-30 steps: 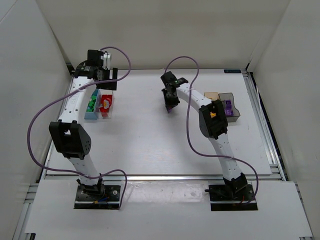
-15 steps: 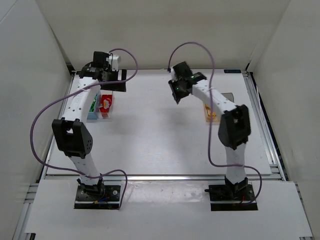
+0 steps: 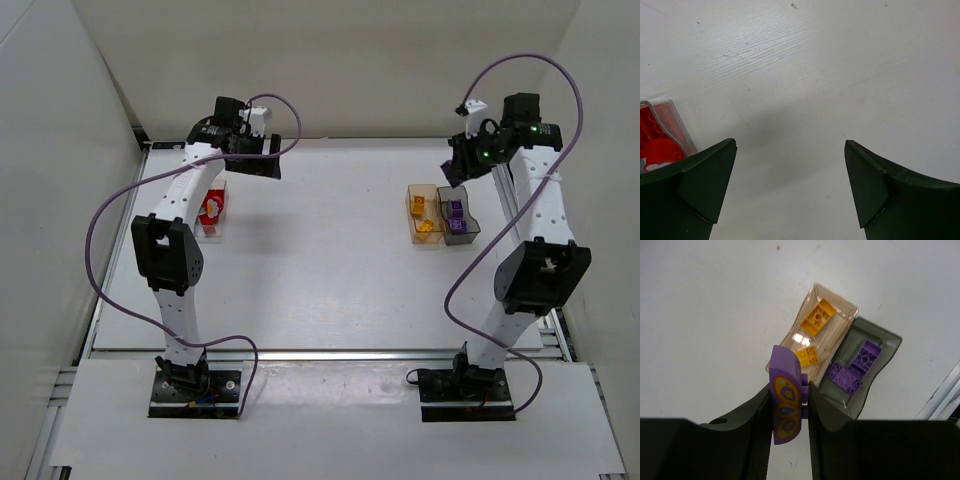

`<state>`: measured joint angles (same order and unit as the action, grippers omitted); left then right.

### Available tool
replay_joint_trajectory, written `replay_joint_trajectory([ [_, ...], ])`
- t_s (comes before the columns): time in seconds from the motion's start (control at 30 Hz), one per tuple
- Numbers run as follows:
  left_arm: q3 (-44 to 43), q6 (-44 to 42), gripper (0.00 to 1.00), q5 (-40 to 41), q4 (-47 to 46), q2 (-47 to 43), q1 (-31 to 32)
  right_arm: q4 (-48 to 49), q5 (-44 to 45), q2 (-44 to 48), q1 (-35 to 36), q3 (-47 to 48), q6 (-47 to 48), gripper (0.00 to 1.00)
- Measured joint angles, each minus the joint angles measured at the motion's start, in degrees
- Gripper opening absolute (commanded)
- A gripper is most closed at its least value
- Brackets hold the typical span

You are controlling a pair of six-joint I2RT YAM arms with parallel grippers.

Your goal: Sort the legos into containers by color

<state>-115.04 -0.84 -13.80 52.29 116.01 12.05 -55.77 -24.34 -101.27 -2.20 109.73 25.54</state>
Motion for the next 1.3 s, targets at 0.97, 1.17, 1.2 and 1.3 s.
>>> replay_joint_trajectory([
  [0.97, 1.14, -2.58, 0.99, 4.28, 0.44, 0.04, 0.17, 5.09, 5.62, -15.04, -8.83, -8.41, -2.23, 0.4],
  [1.17, 1.14, -2.62, 1.0, 5.27, 0.46, 0.04, 0.17, 5.25, 5.77, -15.47, -8.83, -9.81, -2.54, 0.63],
  [1.2, 1.14, -2.62, 0.99, 5.44, 0.46, 0.04, 0.17, 5.18, 5.84, -15.47, -8.83, -9.9, -2.64, 0.66],
  [1.3, 1.14, -2.6, 0.99, 5.77, 0.48, 0.04, 0.13, 5.25, 6.1, -15.47, -8.83, -9.92, -2.56, 0.7],
])
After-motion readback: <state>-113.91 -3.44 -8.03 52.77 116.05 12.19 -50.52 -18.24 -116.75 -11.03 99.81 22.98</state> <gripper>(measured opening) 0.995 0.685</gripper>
